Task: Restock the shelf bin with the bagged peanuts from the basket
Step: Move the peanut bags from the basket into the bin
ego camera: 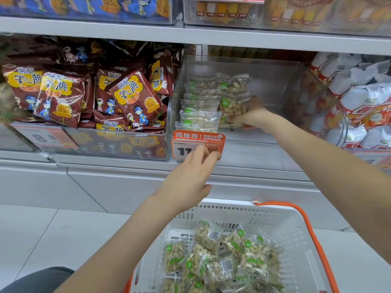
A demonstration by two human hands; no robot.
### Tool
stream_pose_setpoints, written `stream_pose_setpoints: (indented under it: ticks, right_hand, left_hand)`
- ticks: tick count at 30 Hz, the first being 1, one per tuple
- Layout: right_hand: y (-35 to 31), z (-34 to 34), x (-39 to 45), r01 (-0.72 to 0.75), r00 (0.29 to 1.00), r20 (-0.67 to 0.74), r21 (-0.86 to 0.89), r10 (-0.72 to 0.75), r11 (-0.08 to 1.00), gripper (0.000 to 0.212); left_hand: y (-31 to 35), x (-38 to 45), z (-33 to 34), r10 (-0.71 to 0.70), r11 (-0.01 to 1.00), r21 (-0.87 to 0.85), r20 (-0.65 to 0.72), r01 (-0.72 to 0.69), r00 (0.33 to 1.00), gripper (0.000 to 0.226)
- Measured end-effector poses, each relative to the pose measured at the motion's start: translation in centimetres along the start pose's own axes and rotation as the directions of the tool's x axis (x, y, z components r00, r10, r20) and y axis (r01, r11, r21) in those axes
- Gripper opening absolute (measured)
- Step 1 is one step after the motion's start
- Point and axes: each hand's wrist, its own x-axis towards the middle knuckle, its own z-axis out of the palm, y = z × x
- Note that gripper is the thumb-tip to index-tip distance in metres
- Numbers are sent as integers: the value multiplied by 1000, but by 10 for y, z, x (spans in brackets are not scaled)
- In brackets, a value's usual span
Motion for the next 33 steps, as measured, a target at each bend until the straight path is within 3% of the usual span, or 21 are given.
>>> stream_pose_setpoints:
  ticks: [3, 7, 11, 14, 16, 17, 19, 21, 23, 26, 29, 33]
  right_hand:
    - [-2, -5, -13, 10, 1000, -4, -21, -10, 1000, 91]
    - [-9, -25, -50, 132, 973, -189, -13, -132, 991, 86]
    - [8, -38, -122, 359, 894, -240, -123, -378, 925, 72]
    - [38, -29, -179, 526, 792, -230, -213, -566, 823, 60]
    - [72, -11, -201, 585, 707, -277, -289, -651, 758, 43]
    - [91, 1, -210, 571, 707, -299, -293, -641, 767, 33]
    - [130, 28, -220, 483, 792, -247, -304, -558, 821, 25]
    - [171, 58, -225, 328, 931, -20, -388, -363, 861, 33]
    - [208, 83, -228, 202, 971, 213, -515, -103, 833, 45]
    - [248, 109, -237, 116, 906, 382, -637, 181, 762, 56]
    - [271, 129, -248, 112, 864, 419, -699, 278, 706, 56]
    - [280, 147, -261, 71, 780, 509, -650, 363, 757, 47]
  left_hand:
    - [-2, 1, 0, 12, 1000, 3, -10, -12, 1000, 61]
    - [-2, 0, 1, 17, 1000, 13, -7, -17, 1000, 61]
    - [1, -4, 8, -28, 998, -48, 61, 31, 998, 65]
    - [6, -10, 24, -112, 961, -228, 194, 156, 974, 66]
    - [7, -18, 42, -152, 915, -317, 300, 249, 942, 64]
    - [7, -24, 53, -161, 906, -316, 357, 281, 920, 64]
    - [5, -39, 81, -185, 910, -253, 458, 327, 870, 63]
    - [1, -61, 115, -236, 903, -171, 568, 394, 789, 61]
    - [-4, -88, 155, -297, 870, -110, 661, 480, 689, 56]
    - [-2, -125, 209, -334, 806, -30, 801, 591, 496, 61]
    - [6, -142, 241, -387, 768, 65, 840, 637, 381, 58]
    - [21, -155, 268, -373, 702, 110, 898, 704, 231, 62]
